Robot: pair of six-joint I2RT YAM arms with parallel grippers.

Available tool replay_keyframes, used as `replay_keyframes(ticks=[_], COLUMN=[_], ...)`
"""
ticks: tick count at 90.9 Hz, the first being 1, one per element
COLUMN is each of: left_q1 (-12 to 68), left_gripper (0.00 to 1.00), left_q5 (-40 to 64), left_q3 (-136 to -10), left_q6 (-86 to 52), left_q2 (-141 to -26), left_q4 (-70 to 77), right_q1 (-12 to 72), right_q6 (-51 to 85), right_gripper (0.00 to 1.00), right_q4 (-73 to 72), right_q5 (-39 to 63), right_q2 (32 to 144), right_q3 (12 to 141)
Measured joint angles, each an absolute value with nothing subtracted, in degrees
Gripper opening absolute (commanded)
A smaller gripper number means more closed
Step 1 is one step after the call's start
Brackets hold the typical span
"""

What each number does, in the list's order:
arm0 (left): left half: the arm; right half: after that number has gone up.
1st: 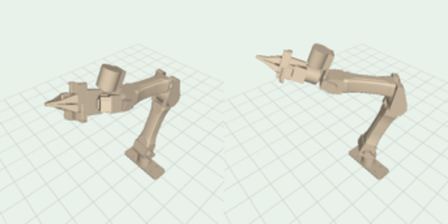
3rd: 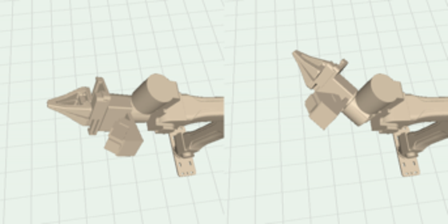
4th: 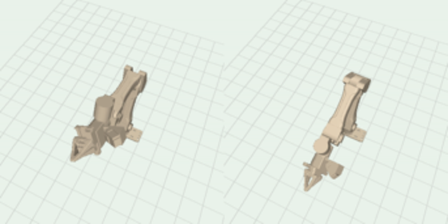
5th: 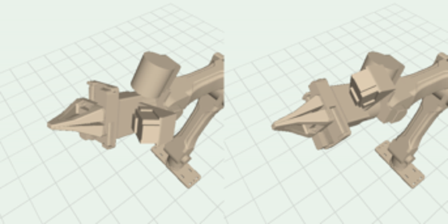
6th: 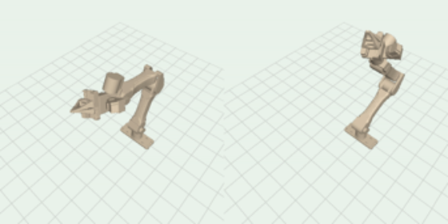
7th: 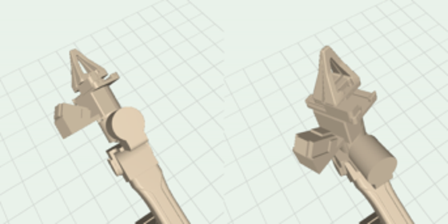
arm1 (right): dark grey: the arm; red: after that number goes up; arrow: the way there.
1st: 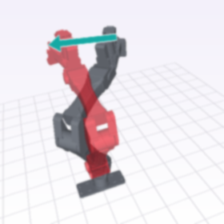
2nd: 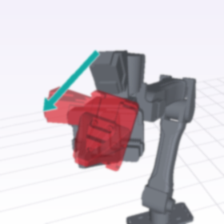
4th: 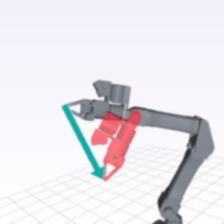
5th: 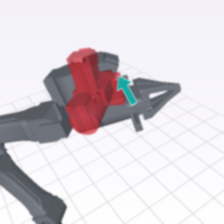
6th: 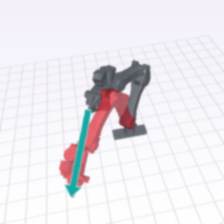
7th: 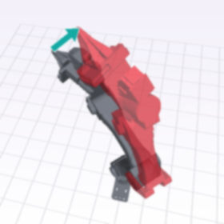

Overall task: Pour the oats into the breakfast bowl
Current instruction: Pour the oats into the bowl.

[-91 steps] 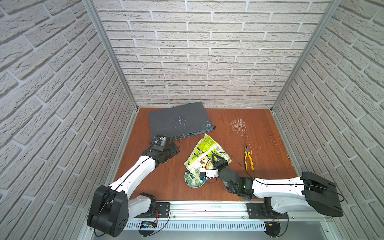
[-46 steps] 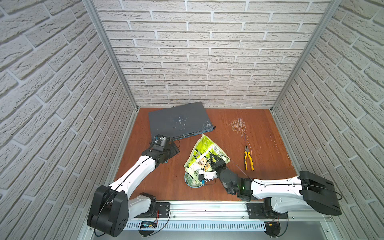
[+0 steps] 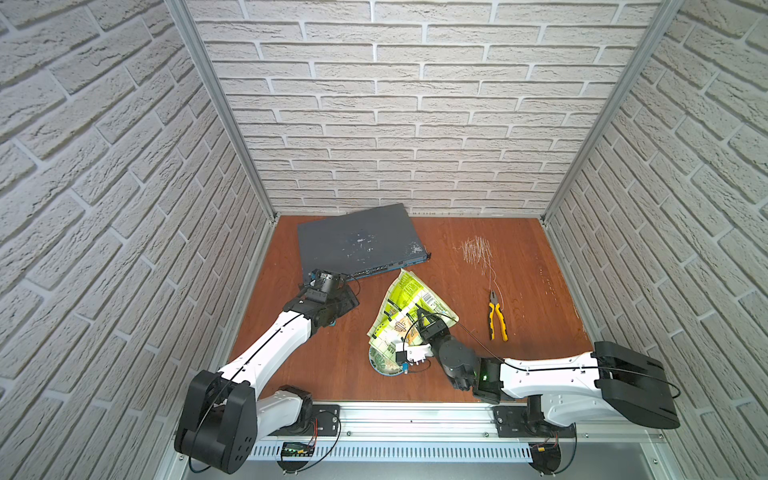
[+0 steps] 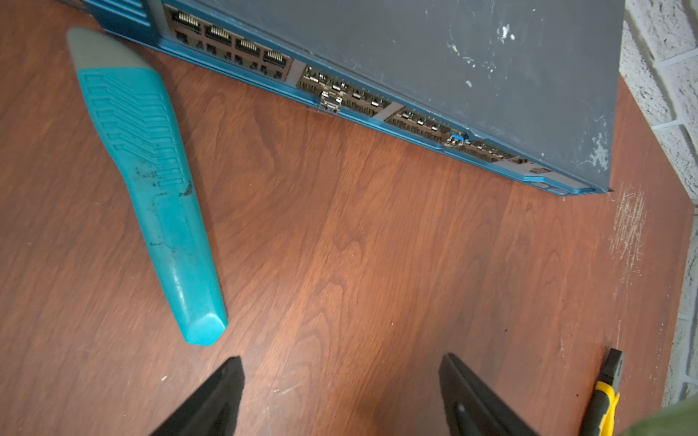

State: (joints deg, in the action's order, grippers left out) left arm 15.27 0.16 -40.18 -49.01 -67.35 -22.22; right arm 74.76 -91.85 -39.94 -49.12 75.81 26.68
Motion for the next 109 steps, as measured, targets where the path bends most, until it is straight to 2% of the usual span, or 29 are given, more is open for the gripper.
replay_keyframes(ticks=[109], left_q1=[15.3], left_gripper=[0.84], left_q5=[0.0], left_q3=[-40.3], left_q6=[-49.0], left_q2=[-68.0], left_q4=[-22.2], right_q1=[75.8], right_q6=[-98.6], right_gripper=[0.04], right_q4=[-40.7], right_q5=[-46.7], right_q2=[76.1], right_q3=[27.9])
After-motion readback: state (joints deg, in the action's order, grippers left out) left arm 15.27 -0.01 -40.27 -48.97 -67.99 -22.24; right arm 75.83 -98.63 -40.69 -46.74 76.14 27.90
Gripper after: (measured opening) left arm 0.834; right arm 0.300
